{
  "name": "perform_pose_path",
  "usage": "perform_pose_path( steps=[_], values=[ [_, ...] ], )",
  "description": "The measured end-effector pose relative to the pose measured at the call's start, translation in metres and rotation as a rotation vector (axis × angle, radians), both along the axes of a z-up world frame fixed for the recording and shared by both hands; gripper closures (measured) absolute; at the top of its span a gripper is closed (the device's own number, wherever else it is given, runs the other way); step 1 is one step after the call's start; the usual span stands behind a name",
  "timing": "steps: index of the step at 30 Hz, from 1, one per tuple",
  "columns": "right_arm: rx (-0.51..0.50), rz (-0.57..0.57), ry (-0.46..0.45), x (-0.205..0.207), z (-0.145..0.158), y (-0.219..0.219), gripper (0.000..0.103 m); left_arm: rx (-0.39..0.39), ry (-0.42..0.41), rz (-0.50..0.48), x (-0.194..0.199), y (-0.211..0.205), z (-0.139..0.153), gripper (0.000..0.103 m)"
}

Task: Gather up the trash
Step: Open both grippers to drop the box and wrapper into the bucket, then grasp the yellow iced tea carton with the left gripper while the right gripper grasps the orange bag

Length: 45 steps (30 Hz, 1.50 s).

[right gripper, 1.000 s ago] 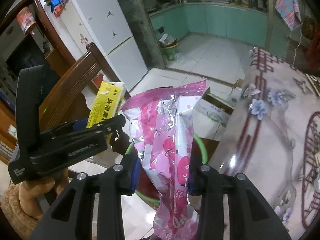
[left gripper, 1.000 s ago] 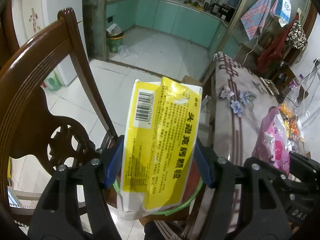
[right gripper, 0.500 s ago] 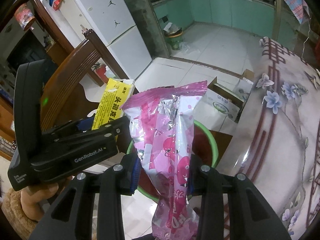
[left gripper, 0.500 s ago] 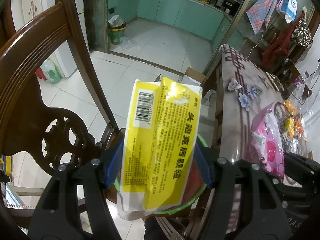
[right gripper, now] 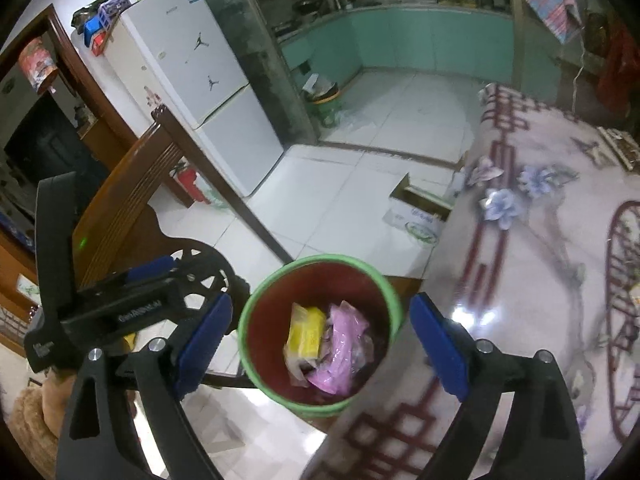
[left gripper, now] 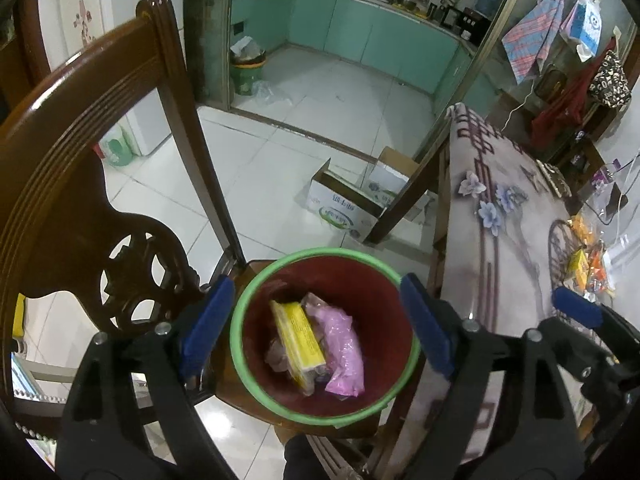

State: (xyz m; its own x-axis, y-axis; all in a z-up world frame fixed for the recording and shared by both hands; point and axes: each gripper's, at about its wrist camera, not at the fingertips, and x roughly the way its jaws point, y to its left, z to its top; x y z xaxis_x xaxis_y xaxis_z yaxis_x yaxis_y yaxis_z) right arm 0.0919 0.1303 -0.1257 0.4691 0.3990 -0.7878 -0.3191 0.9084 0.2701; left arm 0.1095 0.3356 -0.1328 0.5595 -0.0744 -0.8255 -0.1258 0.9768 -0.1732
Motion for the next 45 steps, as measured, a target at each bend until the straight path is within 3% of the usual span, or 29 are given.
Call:
perform_pose_path(
  steps=[6,14,18,25,31,38,40,41,43,45],
  values=[
    [-0.007,-0.076,-0.034,-0.014,0.012,-0.041,0.015,0.012,-0.032,-0.037,-0.009,-0.026,0.014,0.021],
    [0.001,-0.206,-0.022,-0.033,0.011,-0.125,0.014,0.027,-0.056,-0.106,-0.016,-0.095,0.024,0.021],
    [-0.006,-0.279,-0.006,-0.046,0.009,-0.185,0.014,0.034,-0.056,-0.159,-0.022,-0.147,0.026,0.021],
    [-0.053,-0.477,-0.008,-0.063,-0.003,-0.336,0.014,0.043,-0.044,-0.263,-0.037,-0.25,0.02,0.021],
    [-0.061,-0.597,0.012,-0.023,-0.015,-0.455,0.014,0.063,-0.016,-0.326,-0.046,-0.323,0.011,0.021],
    [-0.112,-0.513,0.103,0.046,-0.058,-0.49,0.01,0.102,0.008,-0.389,-0.036,-0.391,0.008,0.021],
    [-0.1,-0.489,0.11,0.058,-0.069,-0.497,0.018,0.117,0.005,-0.408,-0.033,-0.406,0.007,0.021],
    [-0.094,-0.479,0.123,0.062,-0.074,-0.5,0.037,0.126,0.005,-0.425,-0.027,-0.418,0.006,0.02],
    [-0.071,-0.461,0.152,0.066,-0.083,-0.507,0.055,0.137,0.004,-0.453,-0.016,-0.435,0.005,0.02],
    [-0.04,-0.464,0.134,0.06,-0.083,-0.517,0.058,0.151,0.002,-0.491,-0.002,-0.456,0.002,0.018]
  ],
)
